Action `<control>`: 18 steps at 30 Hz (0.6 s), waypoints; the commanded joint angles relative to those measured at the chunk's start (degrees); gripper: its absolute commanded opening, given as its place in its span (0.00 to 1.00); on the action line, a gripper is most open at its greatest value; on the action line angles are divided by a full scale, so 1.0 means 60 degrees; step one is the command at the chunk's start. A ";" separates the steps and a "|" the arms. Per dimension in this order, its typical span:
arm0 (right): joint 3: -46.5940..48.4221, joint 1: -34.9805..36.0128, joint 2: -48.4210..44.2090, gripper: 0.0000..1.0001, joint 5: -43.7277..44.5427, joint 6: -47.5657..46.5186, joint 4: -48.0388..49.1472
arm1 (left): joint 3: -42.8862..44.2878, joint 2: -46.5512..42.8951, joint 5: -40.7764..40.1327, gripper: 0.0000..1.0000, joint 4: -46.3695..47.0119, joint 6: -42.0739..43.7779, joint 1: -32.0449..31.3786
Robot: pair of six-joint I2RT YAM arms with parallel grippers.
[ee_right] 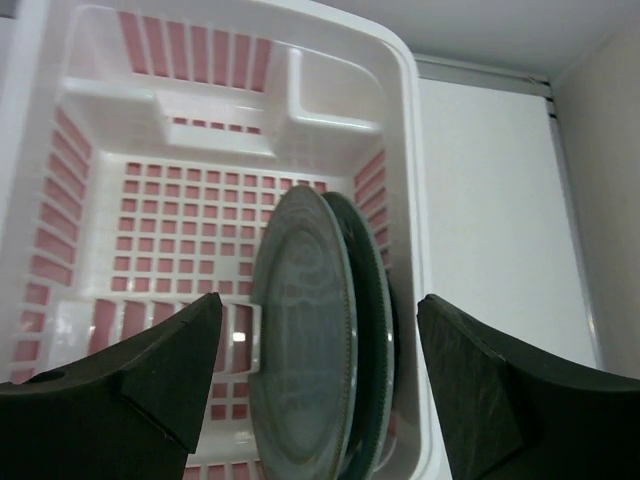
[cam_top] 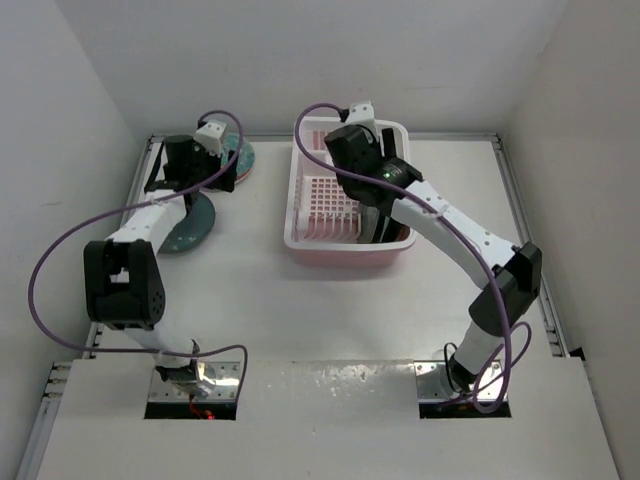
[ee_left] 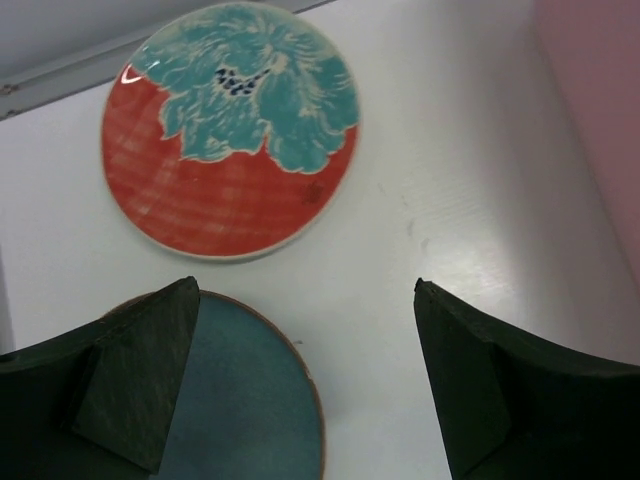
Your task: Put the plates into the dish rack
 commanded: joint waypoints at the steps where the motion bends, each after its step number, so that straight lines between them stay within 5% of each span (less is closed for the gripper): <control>1: 0.0515 -0.0213 -0.0559 0.78 -0.1128 -0.0599 0.0883 | 0.1378 0.0906 -0.1074 0.92 -0.2202 0.0444 0.0277; 9: -0.0390 -0.0653 -0.1319 0.79 -0.3282 -0.1142 0.1586 | 0.1296 0.1828 -0.3254 0.96 -0.4681 0.2071 -0.0117; 18: -0.1462 -0.1357 -0.2229 0.79 -0.4235 -0.1054 0.2040 | 0.0739 0.2501 -0.4268 0.97 -0.3748 0.2465 -0.0498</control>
